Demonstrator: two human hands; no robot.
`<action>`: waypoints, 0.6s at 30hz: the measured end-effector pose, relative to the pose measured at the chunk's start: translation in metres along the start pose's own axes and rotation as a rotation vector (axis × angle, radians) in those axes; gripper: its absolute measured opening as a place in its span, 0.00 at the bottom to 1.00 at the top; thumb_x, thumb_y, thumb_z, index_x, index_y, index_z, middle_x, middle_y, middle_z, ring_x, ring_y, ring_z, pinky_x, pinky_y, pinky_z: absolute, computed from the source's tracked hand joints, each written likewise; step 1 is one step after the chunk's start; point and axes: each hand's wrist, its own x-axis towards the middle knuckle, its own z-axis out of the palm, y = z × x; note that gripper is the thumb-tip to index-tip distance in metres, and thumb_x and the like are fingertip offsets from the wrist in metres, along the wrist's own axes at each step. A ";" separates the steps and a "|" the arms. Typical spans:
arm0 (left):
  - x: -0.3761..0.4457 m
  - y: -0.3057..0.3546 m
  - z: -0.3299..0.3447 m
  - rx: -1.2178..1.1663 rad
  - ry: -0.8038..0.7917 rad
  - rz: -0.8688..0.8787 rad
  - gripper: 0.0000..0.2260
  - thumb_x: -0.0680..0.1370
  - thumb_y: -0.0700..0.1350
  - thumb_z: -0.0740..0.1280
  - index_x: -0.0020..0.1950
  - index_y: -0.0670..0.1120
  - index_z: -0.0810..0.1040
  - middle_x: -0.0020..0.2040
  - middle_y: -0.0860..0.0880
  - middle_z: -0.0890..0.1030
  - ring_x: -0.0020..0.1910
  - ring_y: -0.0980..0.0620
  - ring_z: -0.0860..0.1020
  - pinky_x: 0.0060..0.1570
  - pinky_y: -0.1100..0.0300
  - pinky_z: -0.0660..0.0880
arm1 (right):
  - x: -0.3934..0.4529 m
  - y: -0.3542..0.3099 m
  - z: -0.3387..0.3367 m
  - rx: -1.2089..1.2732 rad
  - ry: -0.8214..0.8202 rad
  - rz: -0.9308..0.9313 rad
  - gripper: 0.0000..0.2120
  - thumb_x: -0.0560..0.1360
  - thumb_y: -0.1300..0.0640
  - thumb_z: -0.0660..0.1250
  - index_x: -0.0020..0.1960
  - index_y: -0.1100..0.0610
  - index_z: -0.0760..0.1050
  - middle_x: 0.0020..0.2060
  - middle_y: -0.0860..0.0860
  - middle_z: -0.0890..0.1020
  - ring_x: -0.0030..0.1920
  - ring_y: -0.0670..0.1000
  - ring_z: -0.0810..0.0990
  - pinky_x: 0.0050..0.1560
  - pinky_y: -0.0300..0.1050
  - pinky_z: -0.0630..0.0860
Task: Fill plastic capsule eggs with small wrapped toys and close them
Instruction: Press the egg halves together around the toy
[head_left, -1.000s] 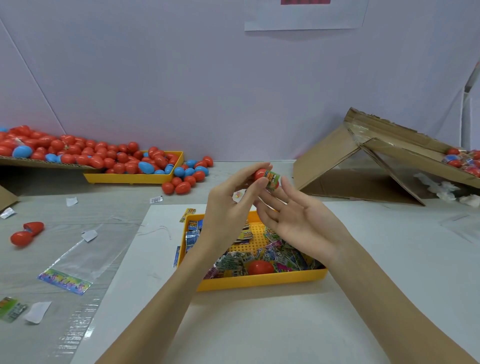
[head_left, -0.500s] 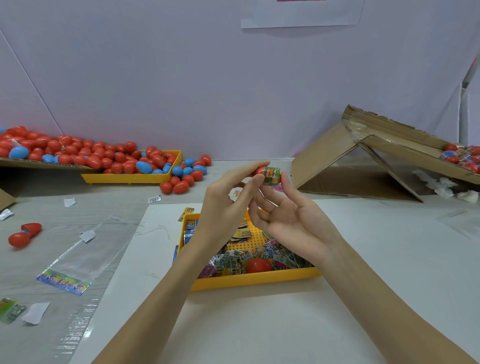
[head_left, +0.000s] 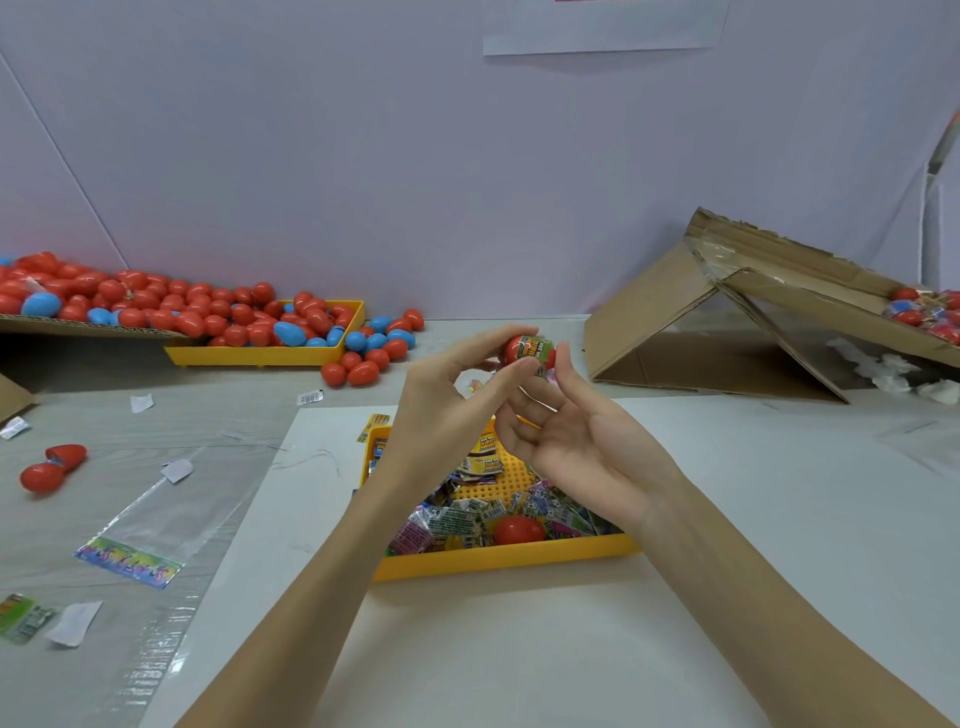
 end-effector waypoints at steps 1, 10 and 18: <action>0.001 0.001 0.001 -0.054 -0.016 -0.050 0.12 0.81 0.43 0.71 0.64 0.50 0.83 0.58 0.55 0.86 0.60 0.55 0.82 0.62 0.61 0.77 | 0.000 -0.001 -0.001 -0.004 0.002 -0.014 0.21 0.78 0.45 0.69 0.57 0.63 0.85 0.56 0.57 0.84 0.54 0.54 0.85 0.56 0.47 0.82; -0.003 0.000 0.012 -0.510 0.012 -0.297 0.16 0.81 0.49 0.66 0.64 0.43 0.83 0.61 0.47 0.85 0.65 0.49 0.80 0.69 0.53 0.73 | 0.001 -0.003 -0.007 -0.112 -0.018 -0.100 0.20 0.78 0.51 0.72 0.64 0.62 0.82 0.65 0.61 0.82 0.63 0.57 0.83 0.61 0.47 0.80; -0.002 -0.003 0.006 -0.398 -0.035 -0.241 0.11 0.84 0.47 0.65 0.63 0.47 0.83 0.58 0.47 0.85 0.63 0.50 0.82 0.65 0.55 0.76 | -0.002 -0.007 -0.005 -0.183 -0.024 -0.067 0.15 0.82 0.52 0.66 0.61 0.62 0.82 0.65 0.62 0.81 0.66 0.59 0.81 0.64 0.52 0.79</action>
